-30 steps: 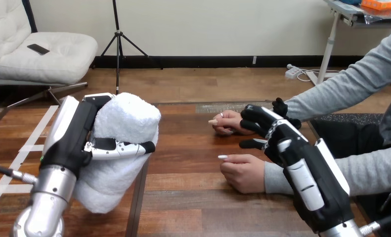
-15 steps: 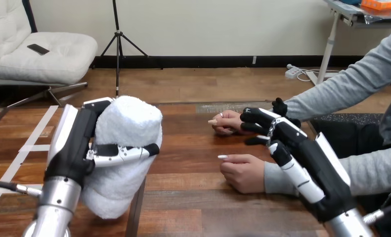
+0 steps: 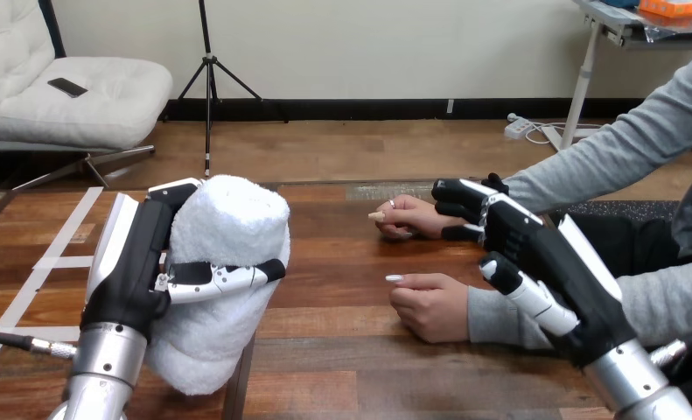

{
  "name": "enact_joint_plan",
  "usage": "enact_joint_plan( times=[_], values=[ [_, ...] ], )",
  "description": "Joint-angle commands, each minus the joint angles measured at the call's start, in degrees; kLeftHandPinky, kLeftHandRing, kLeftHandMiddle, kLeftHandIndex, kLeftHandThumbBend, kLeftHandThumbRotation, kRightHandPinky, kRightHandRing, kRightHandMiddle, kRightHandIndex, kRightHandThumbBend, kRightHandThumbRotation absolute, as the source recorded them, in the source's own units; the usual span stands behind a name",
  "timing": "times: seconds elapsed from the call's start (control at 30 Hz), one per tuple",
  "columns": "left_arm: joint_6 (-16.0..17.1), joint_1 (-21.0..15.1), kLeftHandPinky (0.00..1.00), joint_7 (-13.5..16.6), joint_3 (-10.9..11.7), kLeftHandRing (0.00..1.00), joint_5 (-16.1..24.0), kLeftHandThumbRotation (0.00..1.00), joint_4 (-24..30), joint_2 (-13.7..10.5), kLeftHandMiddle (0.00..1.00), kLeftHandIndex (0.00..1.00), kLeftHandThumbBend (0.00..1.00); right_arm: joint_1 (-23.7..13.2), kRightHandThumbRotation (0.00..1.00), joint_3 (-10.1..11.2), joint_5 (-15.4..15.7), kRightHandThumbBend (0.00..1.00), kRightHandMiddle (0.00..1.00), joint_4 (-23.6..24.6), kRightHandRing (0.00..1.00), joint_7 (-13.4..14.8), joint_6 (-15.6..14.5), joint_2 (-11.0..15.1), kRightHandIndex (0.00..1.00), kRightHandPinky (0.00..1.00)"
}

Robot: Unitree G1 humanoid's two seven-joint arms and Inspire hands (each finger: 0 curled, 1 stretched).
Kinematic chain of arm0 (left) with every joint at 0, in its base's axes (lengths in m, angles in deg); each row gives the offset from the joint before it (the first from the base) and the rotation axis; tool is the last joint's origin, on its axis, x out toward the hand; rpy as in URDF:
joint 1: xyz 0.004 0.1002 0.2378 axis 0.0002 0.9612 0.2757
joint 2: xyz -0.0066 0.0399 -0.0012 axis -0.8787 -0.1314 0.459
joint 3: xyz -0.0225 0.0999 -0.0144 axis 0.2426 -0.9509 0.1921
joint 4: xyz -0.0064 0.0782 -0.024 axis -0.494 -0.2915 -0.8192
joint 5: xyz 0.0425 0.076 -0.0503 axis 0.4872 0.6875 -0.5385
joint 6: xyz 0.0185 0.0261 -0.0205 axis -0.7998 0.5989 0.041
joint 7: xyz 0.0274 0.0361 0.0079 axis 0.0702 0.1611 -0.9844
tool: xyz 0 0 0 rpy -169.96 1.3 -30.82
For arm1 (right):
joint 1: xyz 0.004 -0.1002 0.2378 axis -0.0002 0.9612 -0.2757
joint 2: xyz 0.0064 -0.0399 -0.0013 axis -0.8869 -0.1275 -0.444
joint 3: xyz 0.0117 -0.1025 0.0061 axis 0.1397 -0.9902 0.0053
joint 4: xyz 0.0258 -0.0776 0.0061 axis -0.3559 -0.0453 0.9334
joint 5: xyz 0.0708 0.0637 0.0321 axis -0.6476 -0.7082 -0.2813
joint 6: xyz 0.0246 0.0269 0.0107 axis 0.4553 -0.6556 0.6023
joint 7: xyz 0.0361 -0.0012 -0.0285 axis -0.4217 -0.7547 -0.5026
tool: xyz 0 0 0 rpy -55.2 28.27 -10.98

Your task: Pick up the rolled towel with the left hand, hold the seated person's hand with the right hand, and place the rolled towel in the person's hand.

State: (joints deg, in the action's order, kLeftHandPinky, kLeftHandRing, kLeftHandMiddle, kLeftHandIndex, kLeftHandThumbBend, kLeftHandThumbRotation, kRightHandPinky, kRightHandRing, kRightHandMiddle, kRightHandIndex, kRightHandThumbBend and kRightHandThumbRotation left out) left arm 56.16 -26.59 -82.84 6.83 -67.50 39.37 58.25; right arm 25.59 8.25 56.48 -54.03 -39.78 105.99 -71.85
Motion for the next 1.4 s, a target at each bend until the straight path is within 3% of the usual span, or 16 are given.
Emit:
enact_joint_plan(
  times=[0.0,0.37,0.87,1.37],
  values=[
    [1.3,-1.9,0.29,0.4,1.2,0.34,-0.2,0.00,4.1,0.2,0.39,0.41,0.64,-5.6,0.81,1.0,0.0,1.00,0.90,-2.5,0.89,-0.2,1.4,1.2,0.87,0.81],
    [2.8,-1.3,0.29,-0.1,1.0,0.34,-0.9,0.00,4.2,0.2,0.39,0.41,0.65,-9.4,0.79,1.0,1.5,1.00,0.89,-8.8,0.89,0.1,3.3,2.6,0.87,0.82],
    [2.2,-1.2,0.30,-0.6,0.8,0.35,-1.1,0.00,4.4,0.8,0.39,0.41,0.64,-14.0,0.80,0.7,6.5,0.98,0.90,-17.8,0.87,0.8,6.9,5.4,0.88,0.79],
    [3.7,-1.5,0.30,-0.8,0.8,0.35,-1.9,0.00,3.5,1.1,0.39,0.41,0.64,-17.8,0.70,-0.2,9.6,1.00,0.90,-24.1,0.88,1.0,6.3,7.9,0.89,0.81]
  ],
)
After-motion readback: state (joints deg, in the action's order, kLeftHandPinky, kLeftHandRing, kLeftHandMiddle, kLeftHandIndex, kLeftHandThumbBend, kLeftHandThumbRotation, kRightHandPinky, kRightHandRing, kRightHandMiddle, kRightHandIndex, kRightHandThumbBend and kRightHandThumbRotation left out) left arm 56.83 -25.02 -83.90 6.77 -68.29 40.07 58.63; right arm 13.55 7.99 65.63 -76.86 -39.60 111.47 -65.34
